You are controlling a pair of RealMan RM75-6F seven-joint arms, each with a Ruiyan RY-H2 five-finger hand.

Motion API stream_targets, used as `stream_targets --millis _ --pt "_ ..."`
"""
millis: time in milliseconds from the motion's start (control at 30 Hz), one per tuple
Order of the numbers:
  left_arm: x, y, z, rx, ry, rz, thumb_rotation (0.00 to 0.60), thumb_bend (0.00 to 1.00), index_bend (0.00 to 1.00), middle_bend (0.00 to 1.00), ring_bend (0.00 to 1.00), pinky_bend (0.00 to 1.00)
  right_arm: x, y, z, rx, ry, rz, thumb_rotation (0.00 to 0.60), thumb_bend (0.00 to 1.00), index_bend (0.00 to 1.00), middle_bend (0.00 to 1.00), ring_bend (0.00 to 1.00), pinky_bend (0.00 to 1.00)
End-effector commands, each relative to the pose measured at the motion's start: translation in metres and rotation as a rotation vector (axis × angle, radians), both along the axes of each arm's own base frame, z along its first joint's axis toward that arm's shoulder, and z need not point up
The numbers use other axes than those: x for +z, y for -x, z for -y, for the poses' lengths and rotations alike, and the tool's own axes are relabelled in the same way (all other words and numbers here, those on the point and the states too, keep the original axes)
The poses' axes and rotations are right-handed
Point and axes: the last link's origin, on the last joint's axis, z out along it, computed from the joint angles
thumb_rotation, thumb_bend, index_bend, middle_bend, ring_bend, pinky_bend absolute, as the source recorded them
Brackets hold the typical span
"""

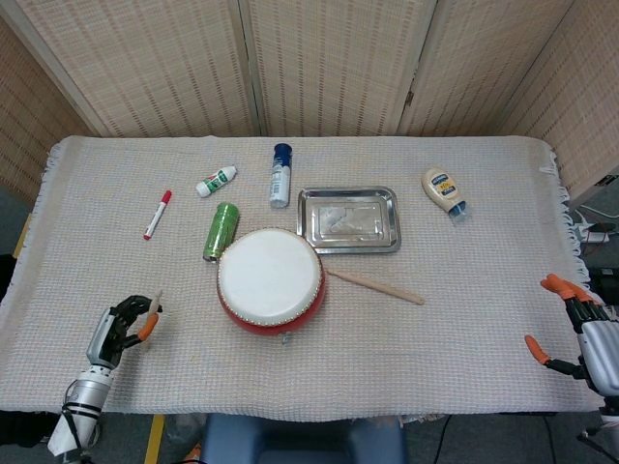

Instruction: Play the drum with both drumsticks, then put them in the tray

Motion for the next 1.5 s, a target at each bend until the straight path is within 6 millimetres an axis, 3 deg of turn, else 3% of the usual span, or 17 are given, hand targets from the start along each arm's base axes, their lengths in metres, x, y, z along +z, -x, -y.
stream_targets --millis 33,200,467,633,933,1233,1500 --pt "0.002 0.017 -0.003 0.038 0.034 0.15 0.6 0.53 0.48 0.46 0.35 0.29 0.0 0.0 0.0 0.0 0.0 0.0 0.495 0.27 0.05 0.15 0.04 0.17" --pt "-0.006 0.025 -0.007 0.16 0.067 0.415 0.6 0.53 0.45 0.45 0.36 0.36 0.001 -0.001 0.0 -0.002 0.003 0.0 0.496 0.27 0.05 0.15 0.04 0.15" --pt "-0.006 0.033 -0.01 0.199 0.062 0.492 0.6 0.53 0.42 0.46 0.41 0.45 0.0 0.0 0.0 -0.006 0.002 0.003 0.495 0.27 0.05 0.15 0.04 0.14" --pt "-0.005 0.035 -0.008 0.192 0.05 0.445 0.6 0.51 0.42 0.52 0.49 0.51 0.001 -0.001 0.001 0.003 0.002 0.011 0.497 0.27 0.05 0.15 0.04 0.14" --pt "-0.005 0.032 0.002 0.164 0.024 0.321 0.6 0.38 0.55 0.68 0.63 0.59 0.006 -0.009 0.006 0.041 0.009 0.015 0.496 0.27 0.05 0.15 0.04 0.14" --pt "-0.01 0.036 0.014 0.151 0.028 0.195 0.6 0.37 0.66 0.78 0.73 0.7 0.006 -0.02 0.012 0.081 0.0 0.023 0.497 0.27 0.05 0.15 0.04 0.14" --pt "-0.013 0.039 0.023 0.135 0.029 0.122 0.6 0.37 0.69 0.8 0.75 0.72 0.005 -0.023 0.012 0.087 -0.005 0.031 0.497 0.27 0.05 0.15 0.04 0.14"
